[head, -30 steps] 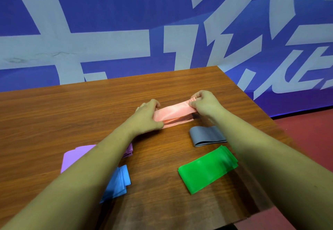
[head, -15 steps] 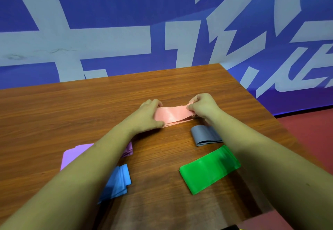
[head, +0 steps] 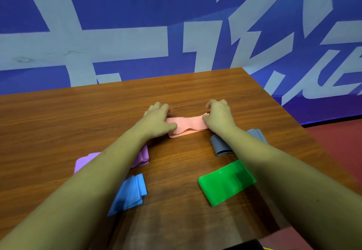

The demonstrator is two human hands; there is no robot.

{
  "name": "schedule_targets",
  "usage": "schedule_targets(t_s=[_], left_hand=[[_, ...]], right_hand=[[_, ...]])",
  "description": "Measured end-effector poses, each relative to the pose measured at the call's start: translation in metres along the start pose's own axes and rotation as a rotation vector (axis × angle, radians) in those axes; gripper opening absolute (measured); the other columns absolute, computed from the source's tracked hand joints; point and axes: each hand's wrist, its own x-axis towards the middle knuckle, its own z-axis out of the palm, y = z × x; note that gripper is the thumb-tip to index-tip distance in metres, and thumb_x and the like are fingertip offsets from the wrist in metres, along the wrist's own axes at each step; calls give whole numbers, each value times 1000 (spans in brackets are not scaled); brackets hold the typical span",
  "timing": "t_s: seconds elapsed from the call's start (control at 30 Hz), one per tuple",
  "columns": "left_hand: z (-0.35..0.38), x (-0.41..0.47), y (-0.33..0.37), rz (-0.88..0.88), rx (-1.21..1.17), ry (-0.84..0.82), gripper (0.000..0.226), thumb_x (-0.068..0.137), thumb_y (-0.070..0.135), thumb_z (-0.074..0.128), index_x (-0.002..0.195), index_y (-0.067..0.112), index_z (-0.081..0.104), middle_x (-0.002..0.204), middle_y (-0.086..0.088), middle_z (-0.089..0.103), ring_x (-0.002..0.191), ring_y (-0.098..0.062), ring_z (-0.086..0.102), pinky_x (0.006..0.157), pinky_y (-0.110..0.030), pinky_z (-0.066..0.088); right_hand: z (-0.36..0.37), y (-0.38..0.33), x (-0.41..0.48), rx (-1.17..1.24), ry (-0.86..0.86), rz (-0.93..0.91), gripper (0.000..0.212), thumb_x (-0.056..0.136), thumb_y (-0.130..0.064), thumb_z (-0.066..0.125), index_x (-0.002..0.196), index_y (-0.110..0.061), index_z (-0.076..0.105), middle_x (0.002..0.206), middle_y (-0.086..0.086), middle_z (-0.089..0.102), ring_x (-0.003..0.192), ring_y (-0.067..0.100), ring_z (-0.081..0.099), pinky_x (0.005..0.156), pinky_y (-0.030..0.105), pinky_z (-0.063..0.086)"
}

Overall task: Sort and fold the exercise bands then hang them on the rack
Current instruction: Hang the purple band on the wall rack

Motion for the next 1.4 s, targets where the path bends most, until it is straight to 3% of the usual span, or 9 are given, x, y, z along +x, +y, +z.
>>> schedule_targets(t_s=[0.1, 0.2, 0.5, 0.63, 0.83, 0.97, 1.1, 1.23, 1.4], left_hand=[[-18, -17, -7, 18, -71, 92, 38, 84, 30, 66, 117, 15, 56, 113, -5, 52, 110, -23, 46, 98, -34, 40], [-41, -49, -17, 22, -156, 175, 26, 86, 19, 68, 109, 11, 61, 105, -4, 54, 95, -16, 50, 82, -23, 37], [-82, -183, -55, -125, -232, 298, 14, 84, 9, 69, 96, 12, 62, 93, -5, 62, 80, -17, 56, 72, -21, 43], [-81, -222, -80, -143, -164, 276, 33, 80, 12, 75, 110, 7, 62, 111, -9, 60, 102, -22, 57, 80, -19, 35], [-72, -211, -120, -77, -150, 110, 94, 65, 41, 80, 143, 9, 39, 147, -7, 42, 136, -19, 39, 107, -19, 26], [-53, -176, -136, 21, 16, -77, 107, 60, 65, 66, 149, 15, 32, 148, -4, 40, 135, -20, 37, 110, -30, 29], [-41, -162, -147, 89, 44, -97, 99, 61, 75, 58, 141, 17, 45, 122, -4, 48, 113, -21, 43, 100, -37, 38], [-45, -165, -146, 80, -117, -72, 81, 67, 63, 66, 131, 14, 54, 117, -6, 52, 108, -23, 47, 97, -39, 41], [-51, -173, -136, 7, -204, -108, 71, 69, 50, 71, 128, 15, 54, 117, -5, 51, 109, -27, 50, 97, -43, 43]], right_hand=[[-13, -13, -14, 49, 35, -63, 31, 86, -18, 60, 116, -13, 62, 123, 15, 49, 113, 33, 52, 99, 38, 44], [-24, -29, -40, 101, 25, -115, 26, 85, -19, 59, 110, -14, 64, 120, 12, 51, 107, 30, 54, 93, 33, 44], [-28, -82, -137, 201, -66, -293, 16, 85, -19, 62, 99, -12, 68, 106, 7, 63, 102, 22, 58, 78, 23, 36], [-12, -110, -164, 188, -140, -363, 18, 85, -16, 62, 101, -10, 68, 106, 7, 67, 97, 21, 59, 79, 26, 42], [39, -146, -154, 127, -224, -433, 18, 86, -19, 64, 102, -11, 65, 102, 8, 62, 97, 23, 58, 77, 26, 39], [75, -144, -132, 9, -273, -356, 24, 86, -27, 64, 102, -8, 60, 106, 13, 60, 99, 29, 56, 78, 33, 43], [81, -139, -127, 37, -284, -252, 27, 83, -24, 70, 101, -4, 61, 104, 14, 62, 103, 28, 54, 83, 34, 40], [76, -148, -132, 108, -310, -134, 30, 85, -31, 70, 94, -4, 62, 97, 14, 64, 97, 27, 56, 77, 32, 37], [63, -163, -135, 127, -383, -17, 18, 80, -3, 66, 98, -3, 66, 93, 15, 70, 93, 31, 63, 77, 28, 40]])
